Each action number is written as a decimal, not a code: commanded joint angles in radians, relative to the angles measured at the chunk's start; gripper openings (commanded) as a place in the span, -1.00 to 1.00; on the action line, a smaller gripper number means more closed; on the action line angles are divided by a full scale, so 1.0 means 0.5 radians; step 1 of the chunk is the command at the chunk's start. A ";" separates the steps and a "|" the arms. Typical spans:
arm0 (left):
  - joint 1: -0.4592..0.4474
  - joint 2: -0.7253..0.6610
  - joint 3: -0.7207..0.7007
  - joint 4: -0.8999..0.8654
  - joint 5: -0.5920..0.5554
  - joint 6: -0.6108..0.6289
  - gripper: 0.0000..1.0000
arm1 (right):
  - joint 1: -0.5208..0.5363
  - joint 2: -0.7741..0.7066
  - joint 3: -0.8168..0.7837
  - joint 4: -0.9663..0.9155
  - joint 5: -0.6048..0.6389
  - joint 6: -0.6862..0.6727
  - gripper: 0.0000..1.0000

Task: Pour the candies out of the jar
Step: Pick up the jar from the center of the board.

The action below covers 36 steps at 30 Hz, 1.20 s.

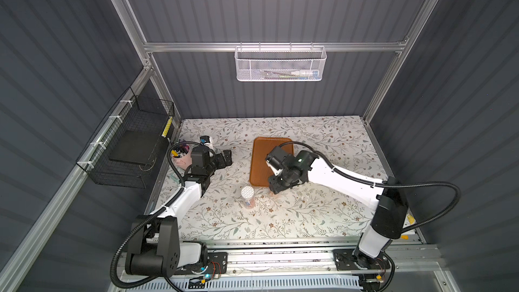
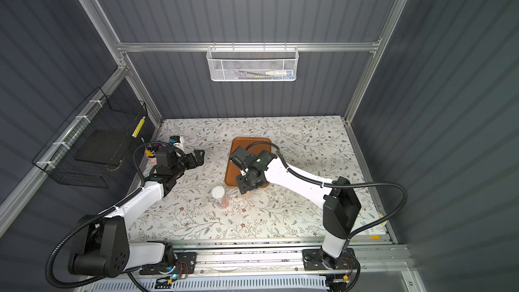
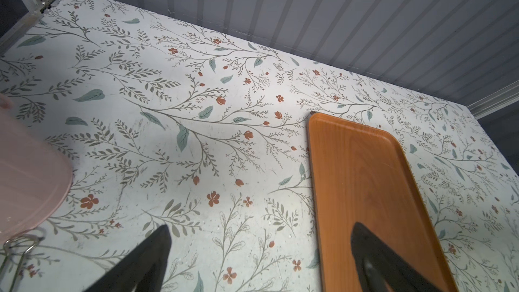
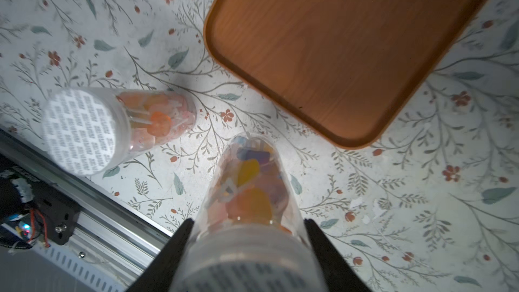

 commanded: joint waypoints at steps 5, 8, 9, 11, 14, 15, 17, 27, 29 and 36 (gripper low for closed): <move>-0.368 -0.089 0.231 -0.121 0.061 0.187 0.99 | -0.436 -0.259 0.140 -0.133 -0.324 -0.416 -0.11; -0.424 -0.127 0.226 -0.056 0.318 0.242 0.99 | -0.596 -0.295 0.163 -0.165 -0.446 -0.534 -0.10; -0.446 -0.130 0.238 -0.052 0.420 0.272 0.99 | -0.642 -0.301 0.170 -0.167 -0.487 -0.566 -0.10; -0.515 -0.111 0.298 -0.141 0.529 0.370 1.00 | -0.699 -0.305 0.182 -0.140 -0.562 -0.608 -0.10; -0.667 -0.052 0.435 -0.380 0.615 0.551 0.99 | -0.719 -0.270 0.259 -0.129 -0.631 -0.633 -0.12; -0.709 -0.030 0.464 -0.424 0.667 0.581 0.99 | -0.729 -0.254 0.281 -0.126 -0.672 -0.640 -0.12; -0.768 0.015 0.498 -0.452 0.791 0.600 0.99 | -0.748 -0.227 0.313 -0.126 -0.849 -0.670 -0.12; -0.895 0.173 0.592 -0.409 1.217 0.651 0.99 | -0.866 -0.177 0.415 -0.279 -1.416 -0.930 -0.11; -0.905 0.188 0.614 -0.399 1.249 0.651 0.99 | -0.866 -0.175 0.408 -0.277 -1.477 -0.948 -0.12; -0.948 0.201 0.636 -0.322 1.259 0.642 0.99 | -0.867 -0.103 0.396 -0.270 -1.668 -0.952 -0.14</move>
